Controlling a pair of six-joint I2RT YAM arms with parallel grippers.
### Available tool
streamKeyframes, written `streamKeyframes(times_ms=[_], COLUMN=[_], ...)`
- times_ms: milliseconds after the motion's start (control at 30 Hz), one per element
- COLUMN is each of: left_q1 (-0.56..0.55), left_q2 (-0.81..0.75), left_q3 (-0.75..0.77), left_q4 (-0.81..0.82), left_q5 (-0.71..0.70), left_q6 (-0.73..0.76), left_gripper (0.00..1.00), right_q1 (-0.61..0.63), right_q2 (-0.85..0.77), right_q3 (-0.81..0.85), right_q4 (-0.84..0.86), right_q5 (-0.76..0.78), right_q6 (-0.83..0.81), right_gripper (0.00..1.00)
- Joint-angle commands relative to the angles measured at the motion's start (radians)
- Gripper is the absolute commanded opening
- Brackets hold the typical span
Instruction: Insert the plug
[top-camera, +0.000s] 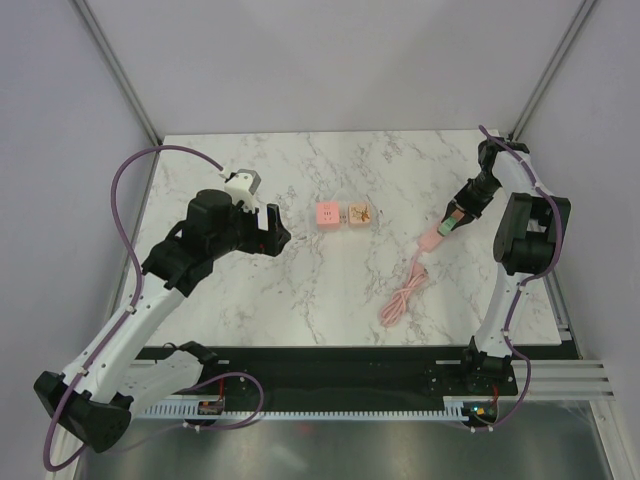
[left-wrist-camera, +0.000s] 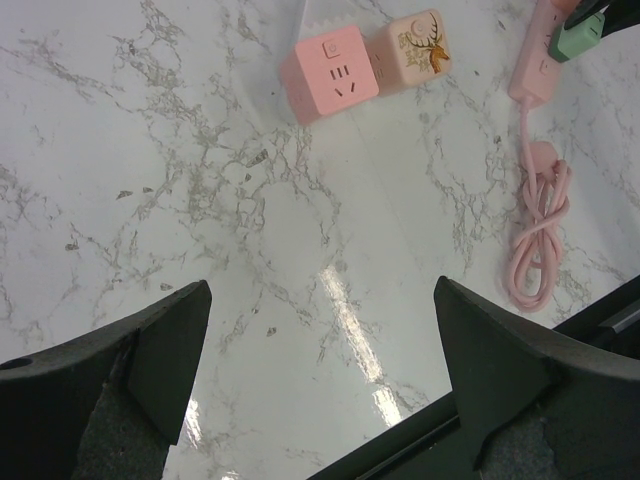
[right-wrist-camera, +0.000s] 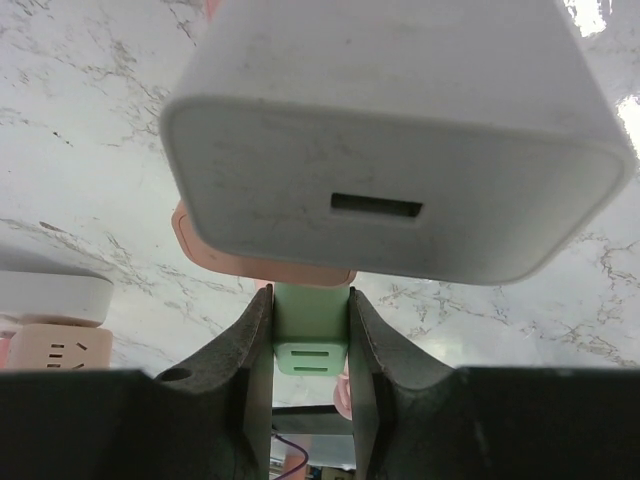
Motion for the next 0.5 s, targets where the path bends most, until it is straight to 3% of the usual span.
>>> streamKeyframes(times_ms=[0,200,267,300,400,467], left_q1=[-0.004,-0.004,-0.004,-0.004,-0.004,-0.004], left_q2=[0.001,0.001,0.003,0.003,0.003,0.003], left_q3=[-0.003,-0.003,-0.003,-0.003,-0.003,-0.003], left_q4=[0.025,0.024,0.024,0.024,0.024,0.024], left_q5=[-0.016,-0.019,-0.016,-0.011,-0.011,-0.008], left_q6=[0.029,0.031,0.031,0.032,0.032,0.031], left_gripper=[1.0,1.0,1.0,1.0,1.0,1.0], right_q1=[0.034,0.036,0.036,0.036,0.034,0.034], right_q2=[0.128,0.132,0.126,0.122,0.093,0.067], right_q3=[-0.056,-0.021,-0.004,0.017,0.057,0.082], right_q4=[0.135,0.123,0.112,0.098,0.083,0.075], right_q5=[0.033,0.024,0.015,0.012,-0.008,-0.019], right_q6=[-0.009,-0.016,-0.019,-0.021,-0.023,-0.026], right_gripper=[0.0,0.01,0.1,0.21,0.34,0.36])
